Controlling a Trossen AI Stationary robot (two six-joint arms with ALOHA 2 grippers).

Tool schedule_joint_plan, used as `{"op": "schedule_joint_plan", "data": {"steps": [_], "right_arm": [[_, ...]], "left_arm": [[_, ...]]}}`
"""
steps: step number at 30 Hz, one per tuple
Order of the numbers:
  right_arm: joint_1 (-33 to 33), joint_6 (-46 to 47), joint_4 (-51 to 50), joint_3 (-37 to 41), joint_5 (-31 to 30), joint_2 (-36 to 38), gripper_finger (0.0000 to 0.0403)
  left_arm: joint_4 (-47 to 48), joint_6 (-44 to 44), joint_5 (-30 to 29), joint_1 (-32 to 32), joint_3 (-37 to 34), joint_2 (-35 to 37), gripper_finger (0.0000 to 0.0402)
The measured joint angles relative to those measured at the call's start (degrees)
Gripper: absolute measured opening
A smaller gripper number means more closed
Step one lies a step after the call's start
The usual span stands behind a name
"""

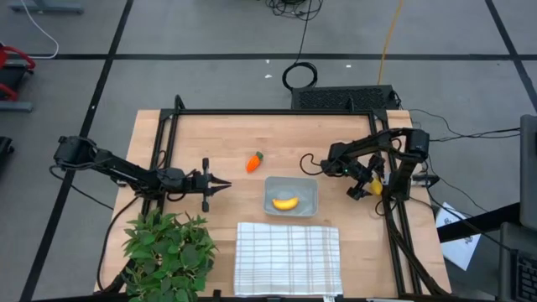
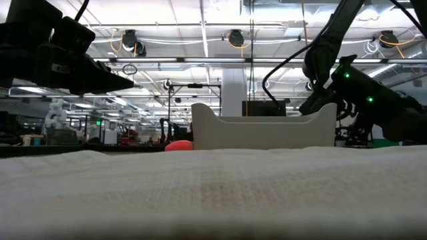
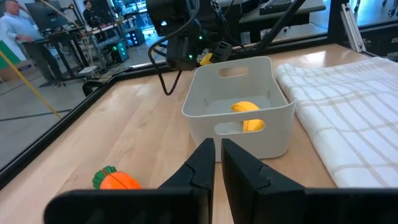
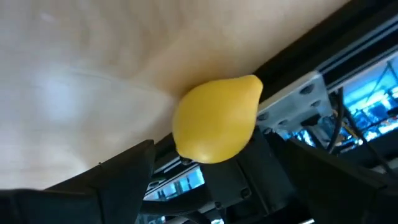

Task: Pick and placing Produce into tupperware
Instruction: Put the lemon into the gray bin

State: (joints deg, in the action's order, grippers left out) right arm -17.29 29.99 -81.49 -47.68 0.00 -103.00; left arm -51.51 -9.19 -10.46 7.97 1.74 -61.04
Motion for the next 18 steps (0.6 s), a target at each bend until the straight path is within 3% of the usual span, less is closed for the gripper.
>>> {"op": "schedule_joint_plan", "data": {"steps": [18], "right_arm": [[-0.01, -2.46, 4.07, 0.19, 4.57, -7.06, 0.0338]], "left_arm": [[0.35, -0.02, 0.0, 0.0, 0.02, -0.02, 0.0033]]}}
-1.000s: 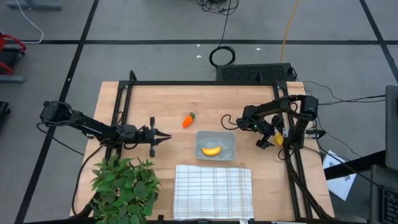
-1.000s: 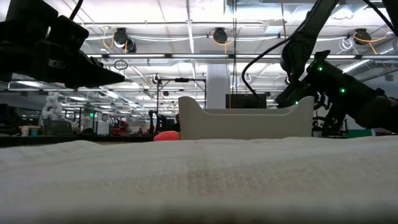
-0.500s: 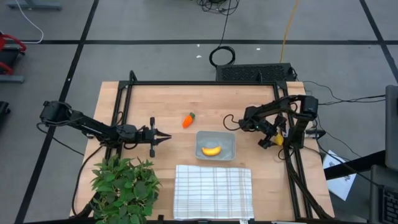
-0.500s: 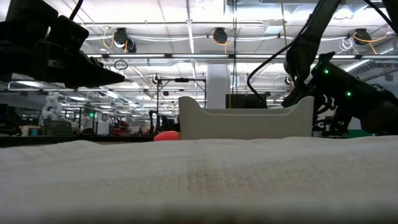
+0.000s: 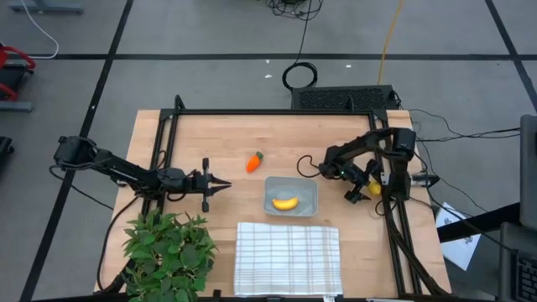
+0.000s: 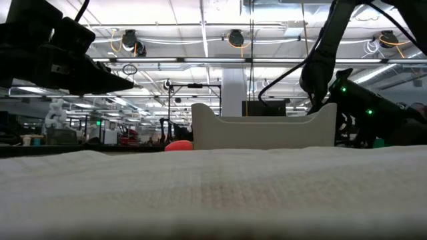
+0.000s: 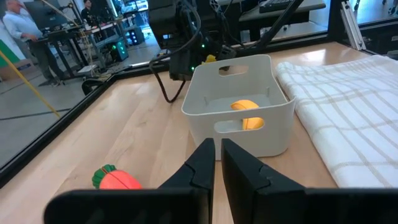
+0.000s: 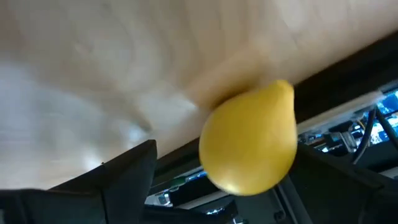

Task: Pick and placing Produce into tupperware
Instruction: Put the lemon into the gray bin

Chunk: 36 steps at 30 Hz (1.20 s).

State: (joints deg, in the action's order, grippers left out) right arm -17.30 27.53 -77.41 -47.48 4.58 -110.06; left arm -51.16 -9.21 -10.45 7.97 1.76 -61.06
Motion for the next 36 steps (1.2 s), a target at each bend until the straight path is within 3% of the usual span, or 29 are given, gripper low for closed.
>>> {"op": "schedule_joint_plan", "data": {"steps": [11, 29, 36], "right_arm": [[-1.92, -2.57, 0.66, -0.02, 0.13, -2.34, 0.0332], [-2.14, -3.82, -1.14, -0.02, -0.06, -2.37, 0.0193], [-2.14, -4.22, -1.13, 0.0, -0.06, -2.34, 0.0199]], "left_arm": [[0.24, -0.02, 0.01, 0.0, -0.02, 0.0, 0.0033], [0.46, 0.02, 0.02, 0.0, -0.01, 0.02, 0.0033], [0.46, 0.33, 0.02, 0.02, 0.0, 0.0, 0.0033]]}}
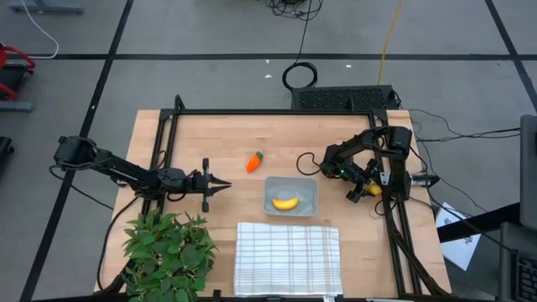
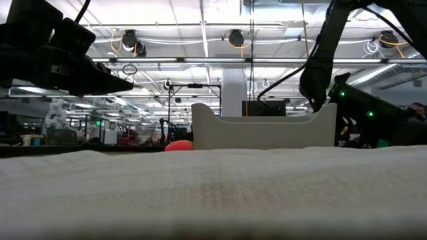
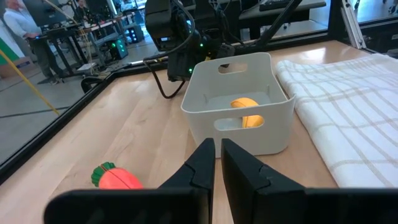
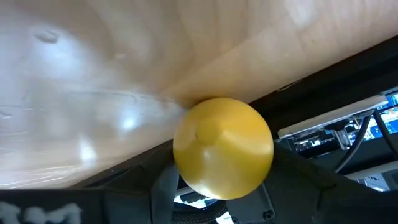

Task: Pick and placing Produce into tupperware
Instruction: Put the lemon into the gray bin

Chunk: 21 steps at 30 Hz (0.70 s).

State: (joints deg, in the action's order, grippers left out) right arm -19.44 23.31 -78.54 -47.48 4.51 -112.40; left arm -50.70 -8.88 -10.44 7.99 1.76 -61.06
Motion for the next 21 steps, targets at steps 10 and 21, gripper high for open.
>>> {"op": "schedule_joint_plan", "data": {"steps": [10, 21], "right_arm": [[0.02, 0.05, 0.24, -0.91, 0.02, 2.42, 0.019], [0.02, -0.04, -0.82, -3.02, -0.03, 8.41, 0.0193]], "left_arm": [[0.0, 0.15, 0.0, -0.02, -0.02, 0.02, 0.0033], [-0.02, 0.13, 0.0, -0.02, 0.0, 0.0, 0.0033]]}}
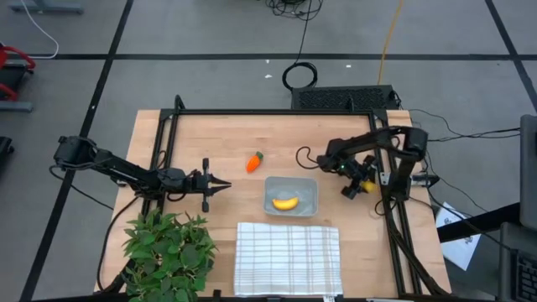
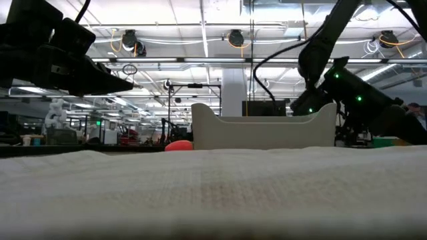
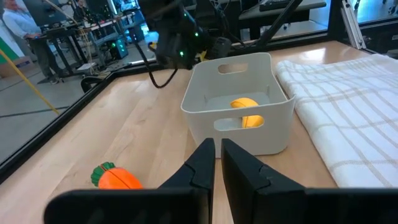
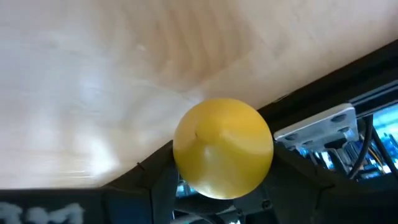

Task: Pick and placing Produce into tupperware
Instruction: Put the lemon into the gray bin

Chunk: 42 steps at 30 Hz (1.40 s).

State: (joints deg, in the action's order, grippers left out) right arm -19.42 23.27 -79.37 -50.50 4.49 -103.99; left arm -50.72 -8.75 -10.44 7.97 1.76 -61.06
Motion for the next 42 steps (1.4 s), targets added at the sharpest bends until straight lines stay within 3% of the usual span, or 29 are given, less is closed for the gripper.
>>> {"op": "schedule_joint_plan", "data": {"steps": [17, 42], "right_arm": [[0.0, -1.73, 0.49, -7.41, -1.89, 14.38, 0.0195], [0.02, -9.44, 11.92, -7.63, -1.48, 31.05, 0.0196]], "left_arm": [[-0.02, 0.06, 0.0, 0.0, 0.0, 0.0, 0.0033], [-0.04, 0.02, -0.06, -0.01, -0.02, 0.02, 0.0033]]}}
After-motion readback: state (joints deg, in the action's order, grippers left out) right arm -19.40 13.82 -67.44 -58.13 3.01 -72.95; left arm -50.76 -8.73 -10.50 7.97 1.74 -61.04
